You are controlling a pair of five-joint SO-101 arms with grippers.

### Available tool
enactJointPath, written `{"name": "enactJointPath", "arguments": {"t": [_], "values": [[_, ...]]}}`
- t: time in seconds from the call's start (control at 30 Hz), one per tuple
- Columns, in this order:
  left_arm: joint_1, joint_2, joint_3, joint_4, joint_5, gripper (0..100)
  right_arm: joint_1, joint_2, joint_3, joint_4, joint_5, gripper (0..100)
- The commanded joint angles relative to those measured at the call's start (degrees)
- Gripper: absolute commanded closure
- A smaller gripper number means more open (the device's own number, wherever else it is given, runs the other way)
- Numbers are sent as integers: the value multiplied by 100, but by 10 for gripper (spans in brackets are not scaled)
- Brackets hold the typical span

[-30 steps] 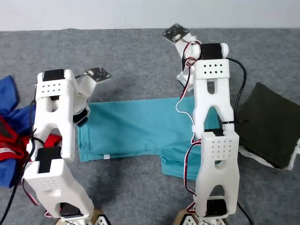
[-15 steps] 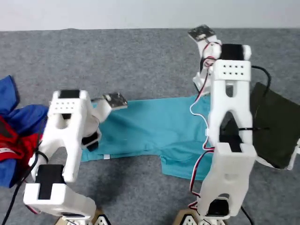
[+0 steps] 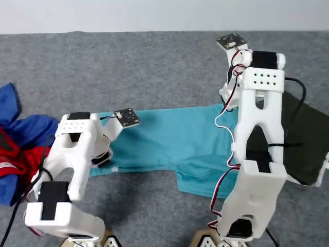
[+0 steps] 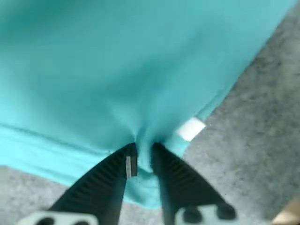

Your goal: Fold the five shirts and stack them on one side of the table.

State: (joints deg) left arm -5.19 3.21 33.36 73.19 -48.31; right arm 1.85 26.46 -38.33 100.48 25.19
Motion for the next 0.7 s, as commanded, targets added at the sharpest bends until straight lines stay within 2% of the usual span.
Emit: {"name": "enactJointPath", "arguments": {"t": [0.0,0.3,0.37,0.5,0.67], "values": [[0,-343,-251,431,-62,994,101,-426,-26,242,-53,870],[527,-1451,-391,1873,-176,994,66,-426,-26,242,-79,870],[580,-1538,-259,1987,-273,994,66,-426,-26,251,-79,870],[475,-1547,180,1582,-273,987,66,-435,-26,251,-79,870],[-53,-1547,382,809,-255,891,75,-435,-26,251,-79,870]]}}
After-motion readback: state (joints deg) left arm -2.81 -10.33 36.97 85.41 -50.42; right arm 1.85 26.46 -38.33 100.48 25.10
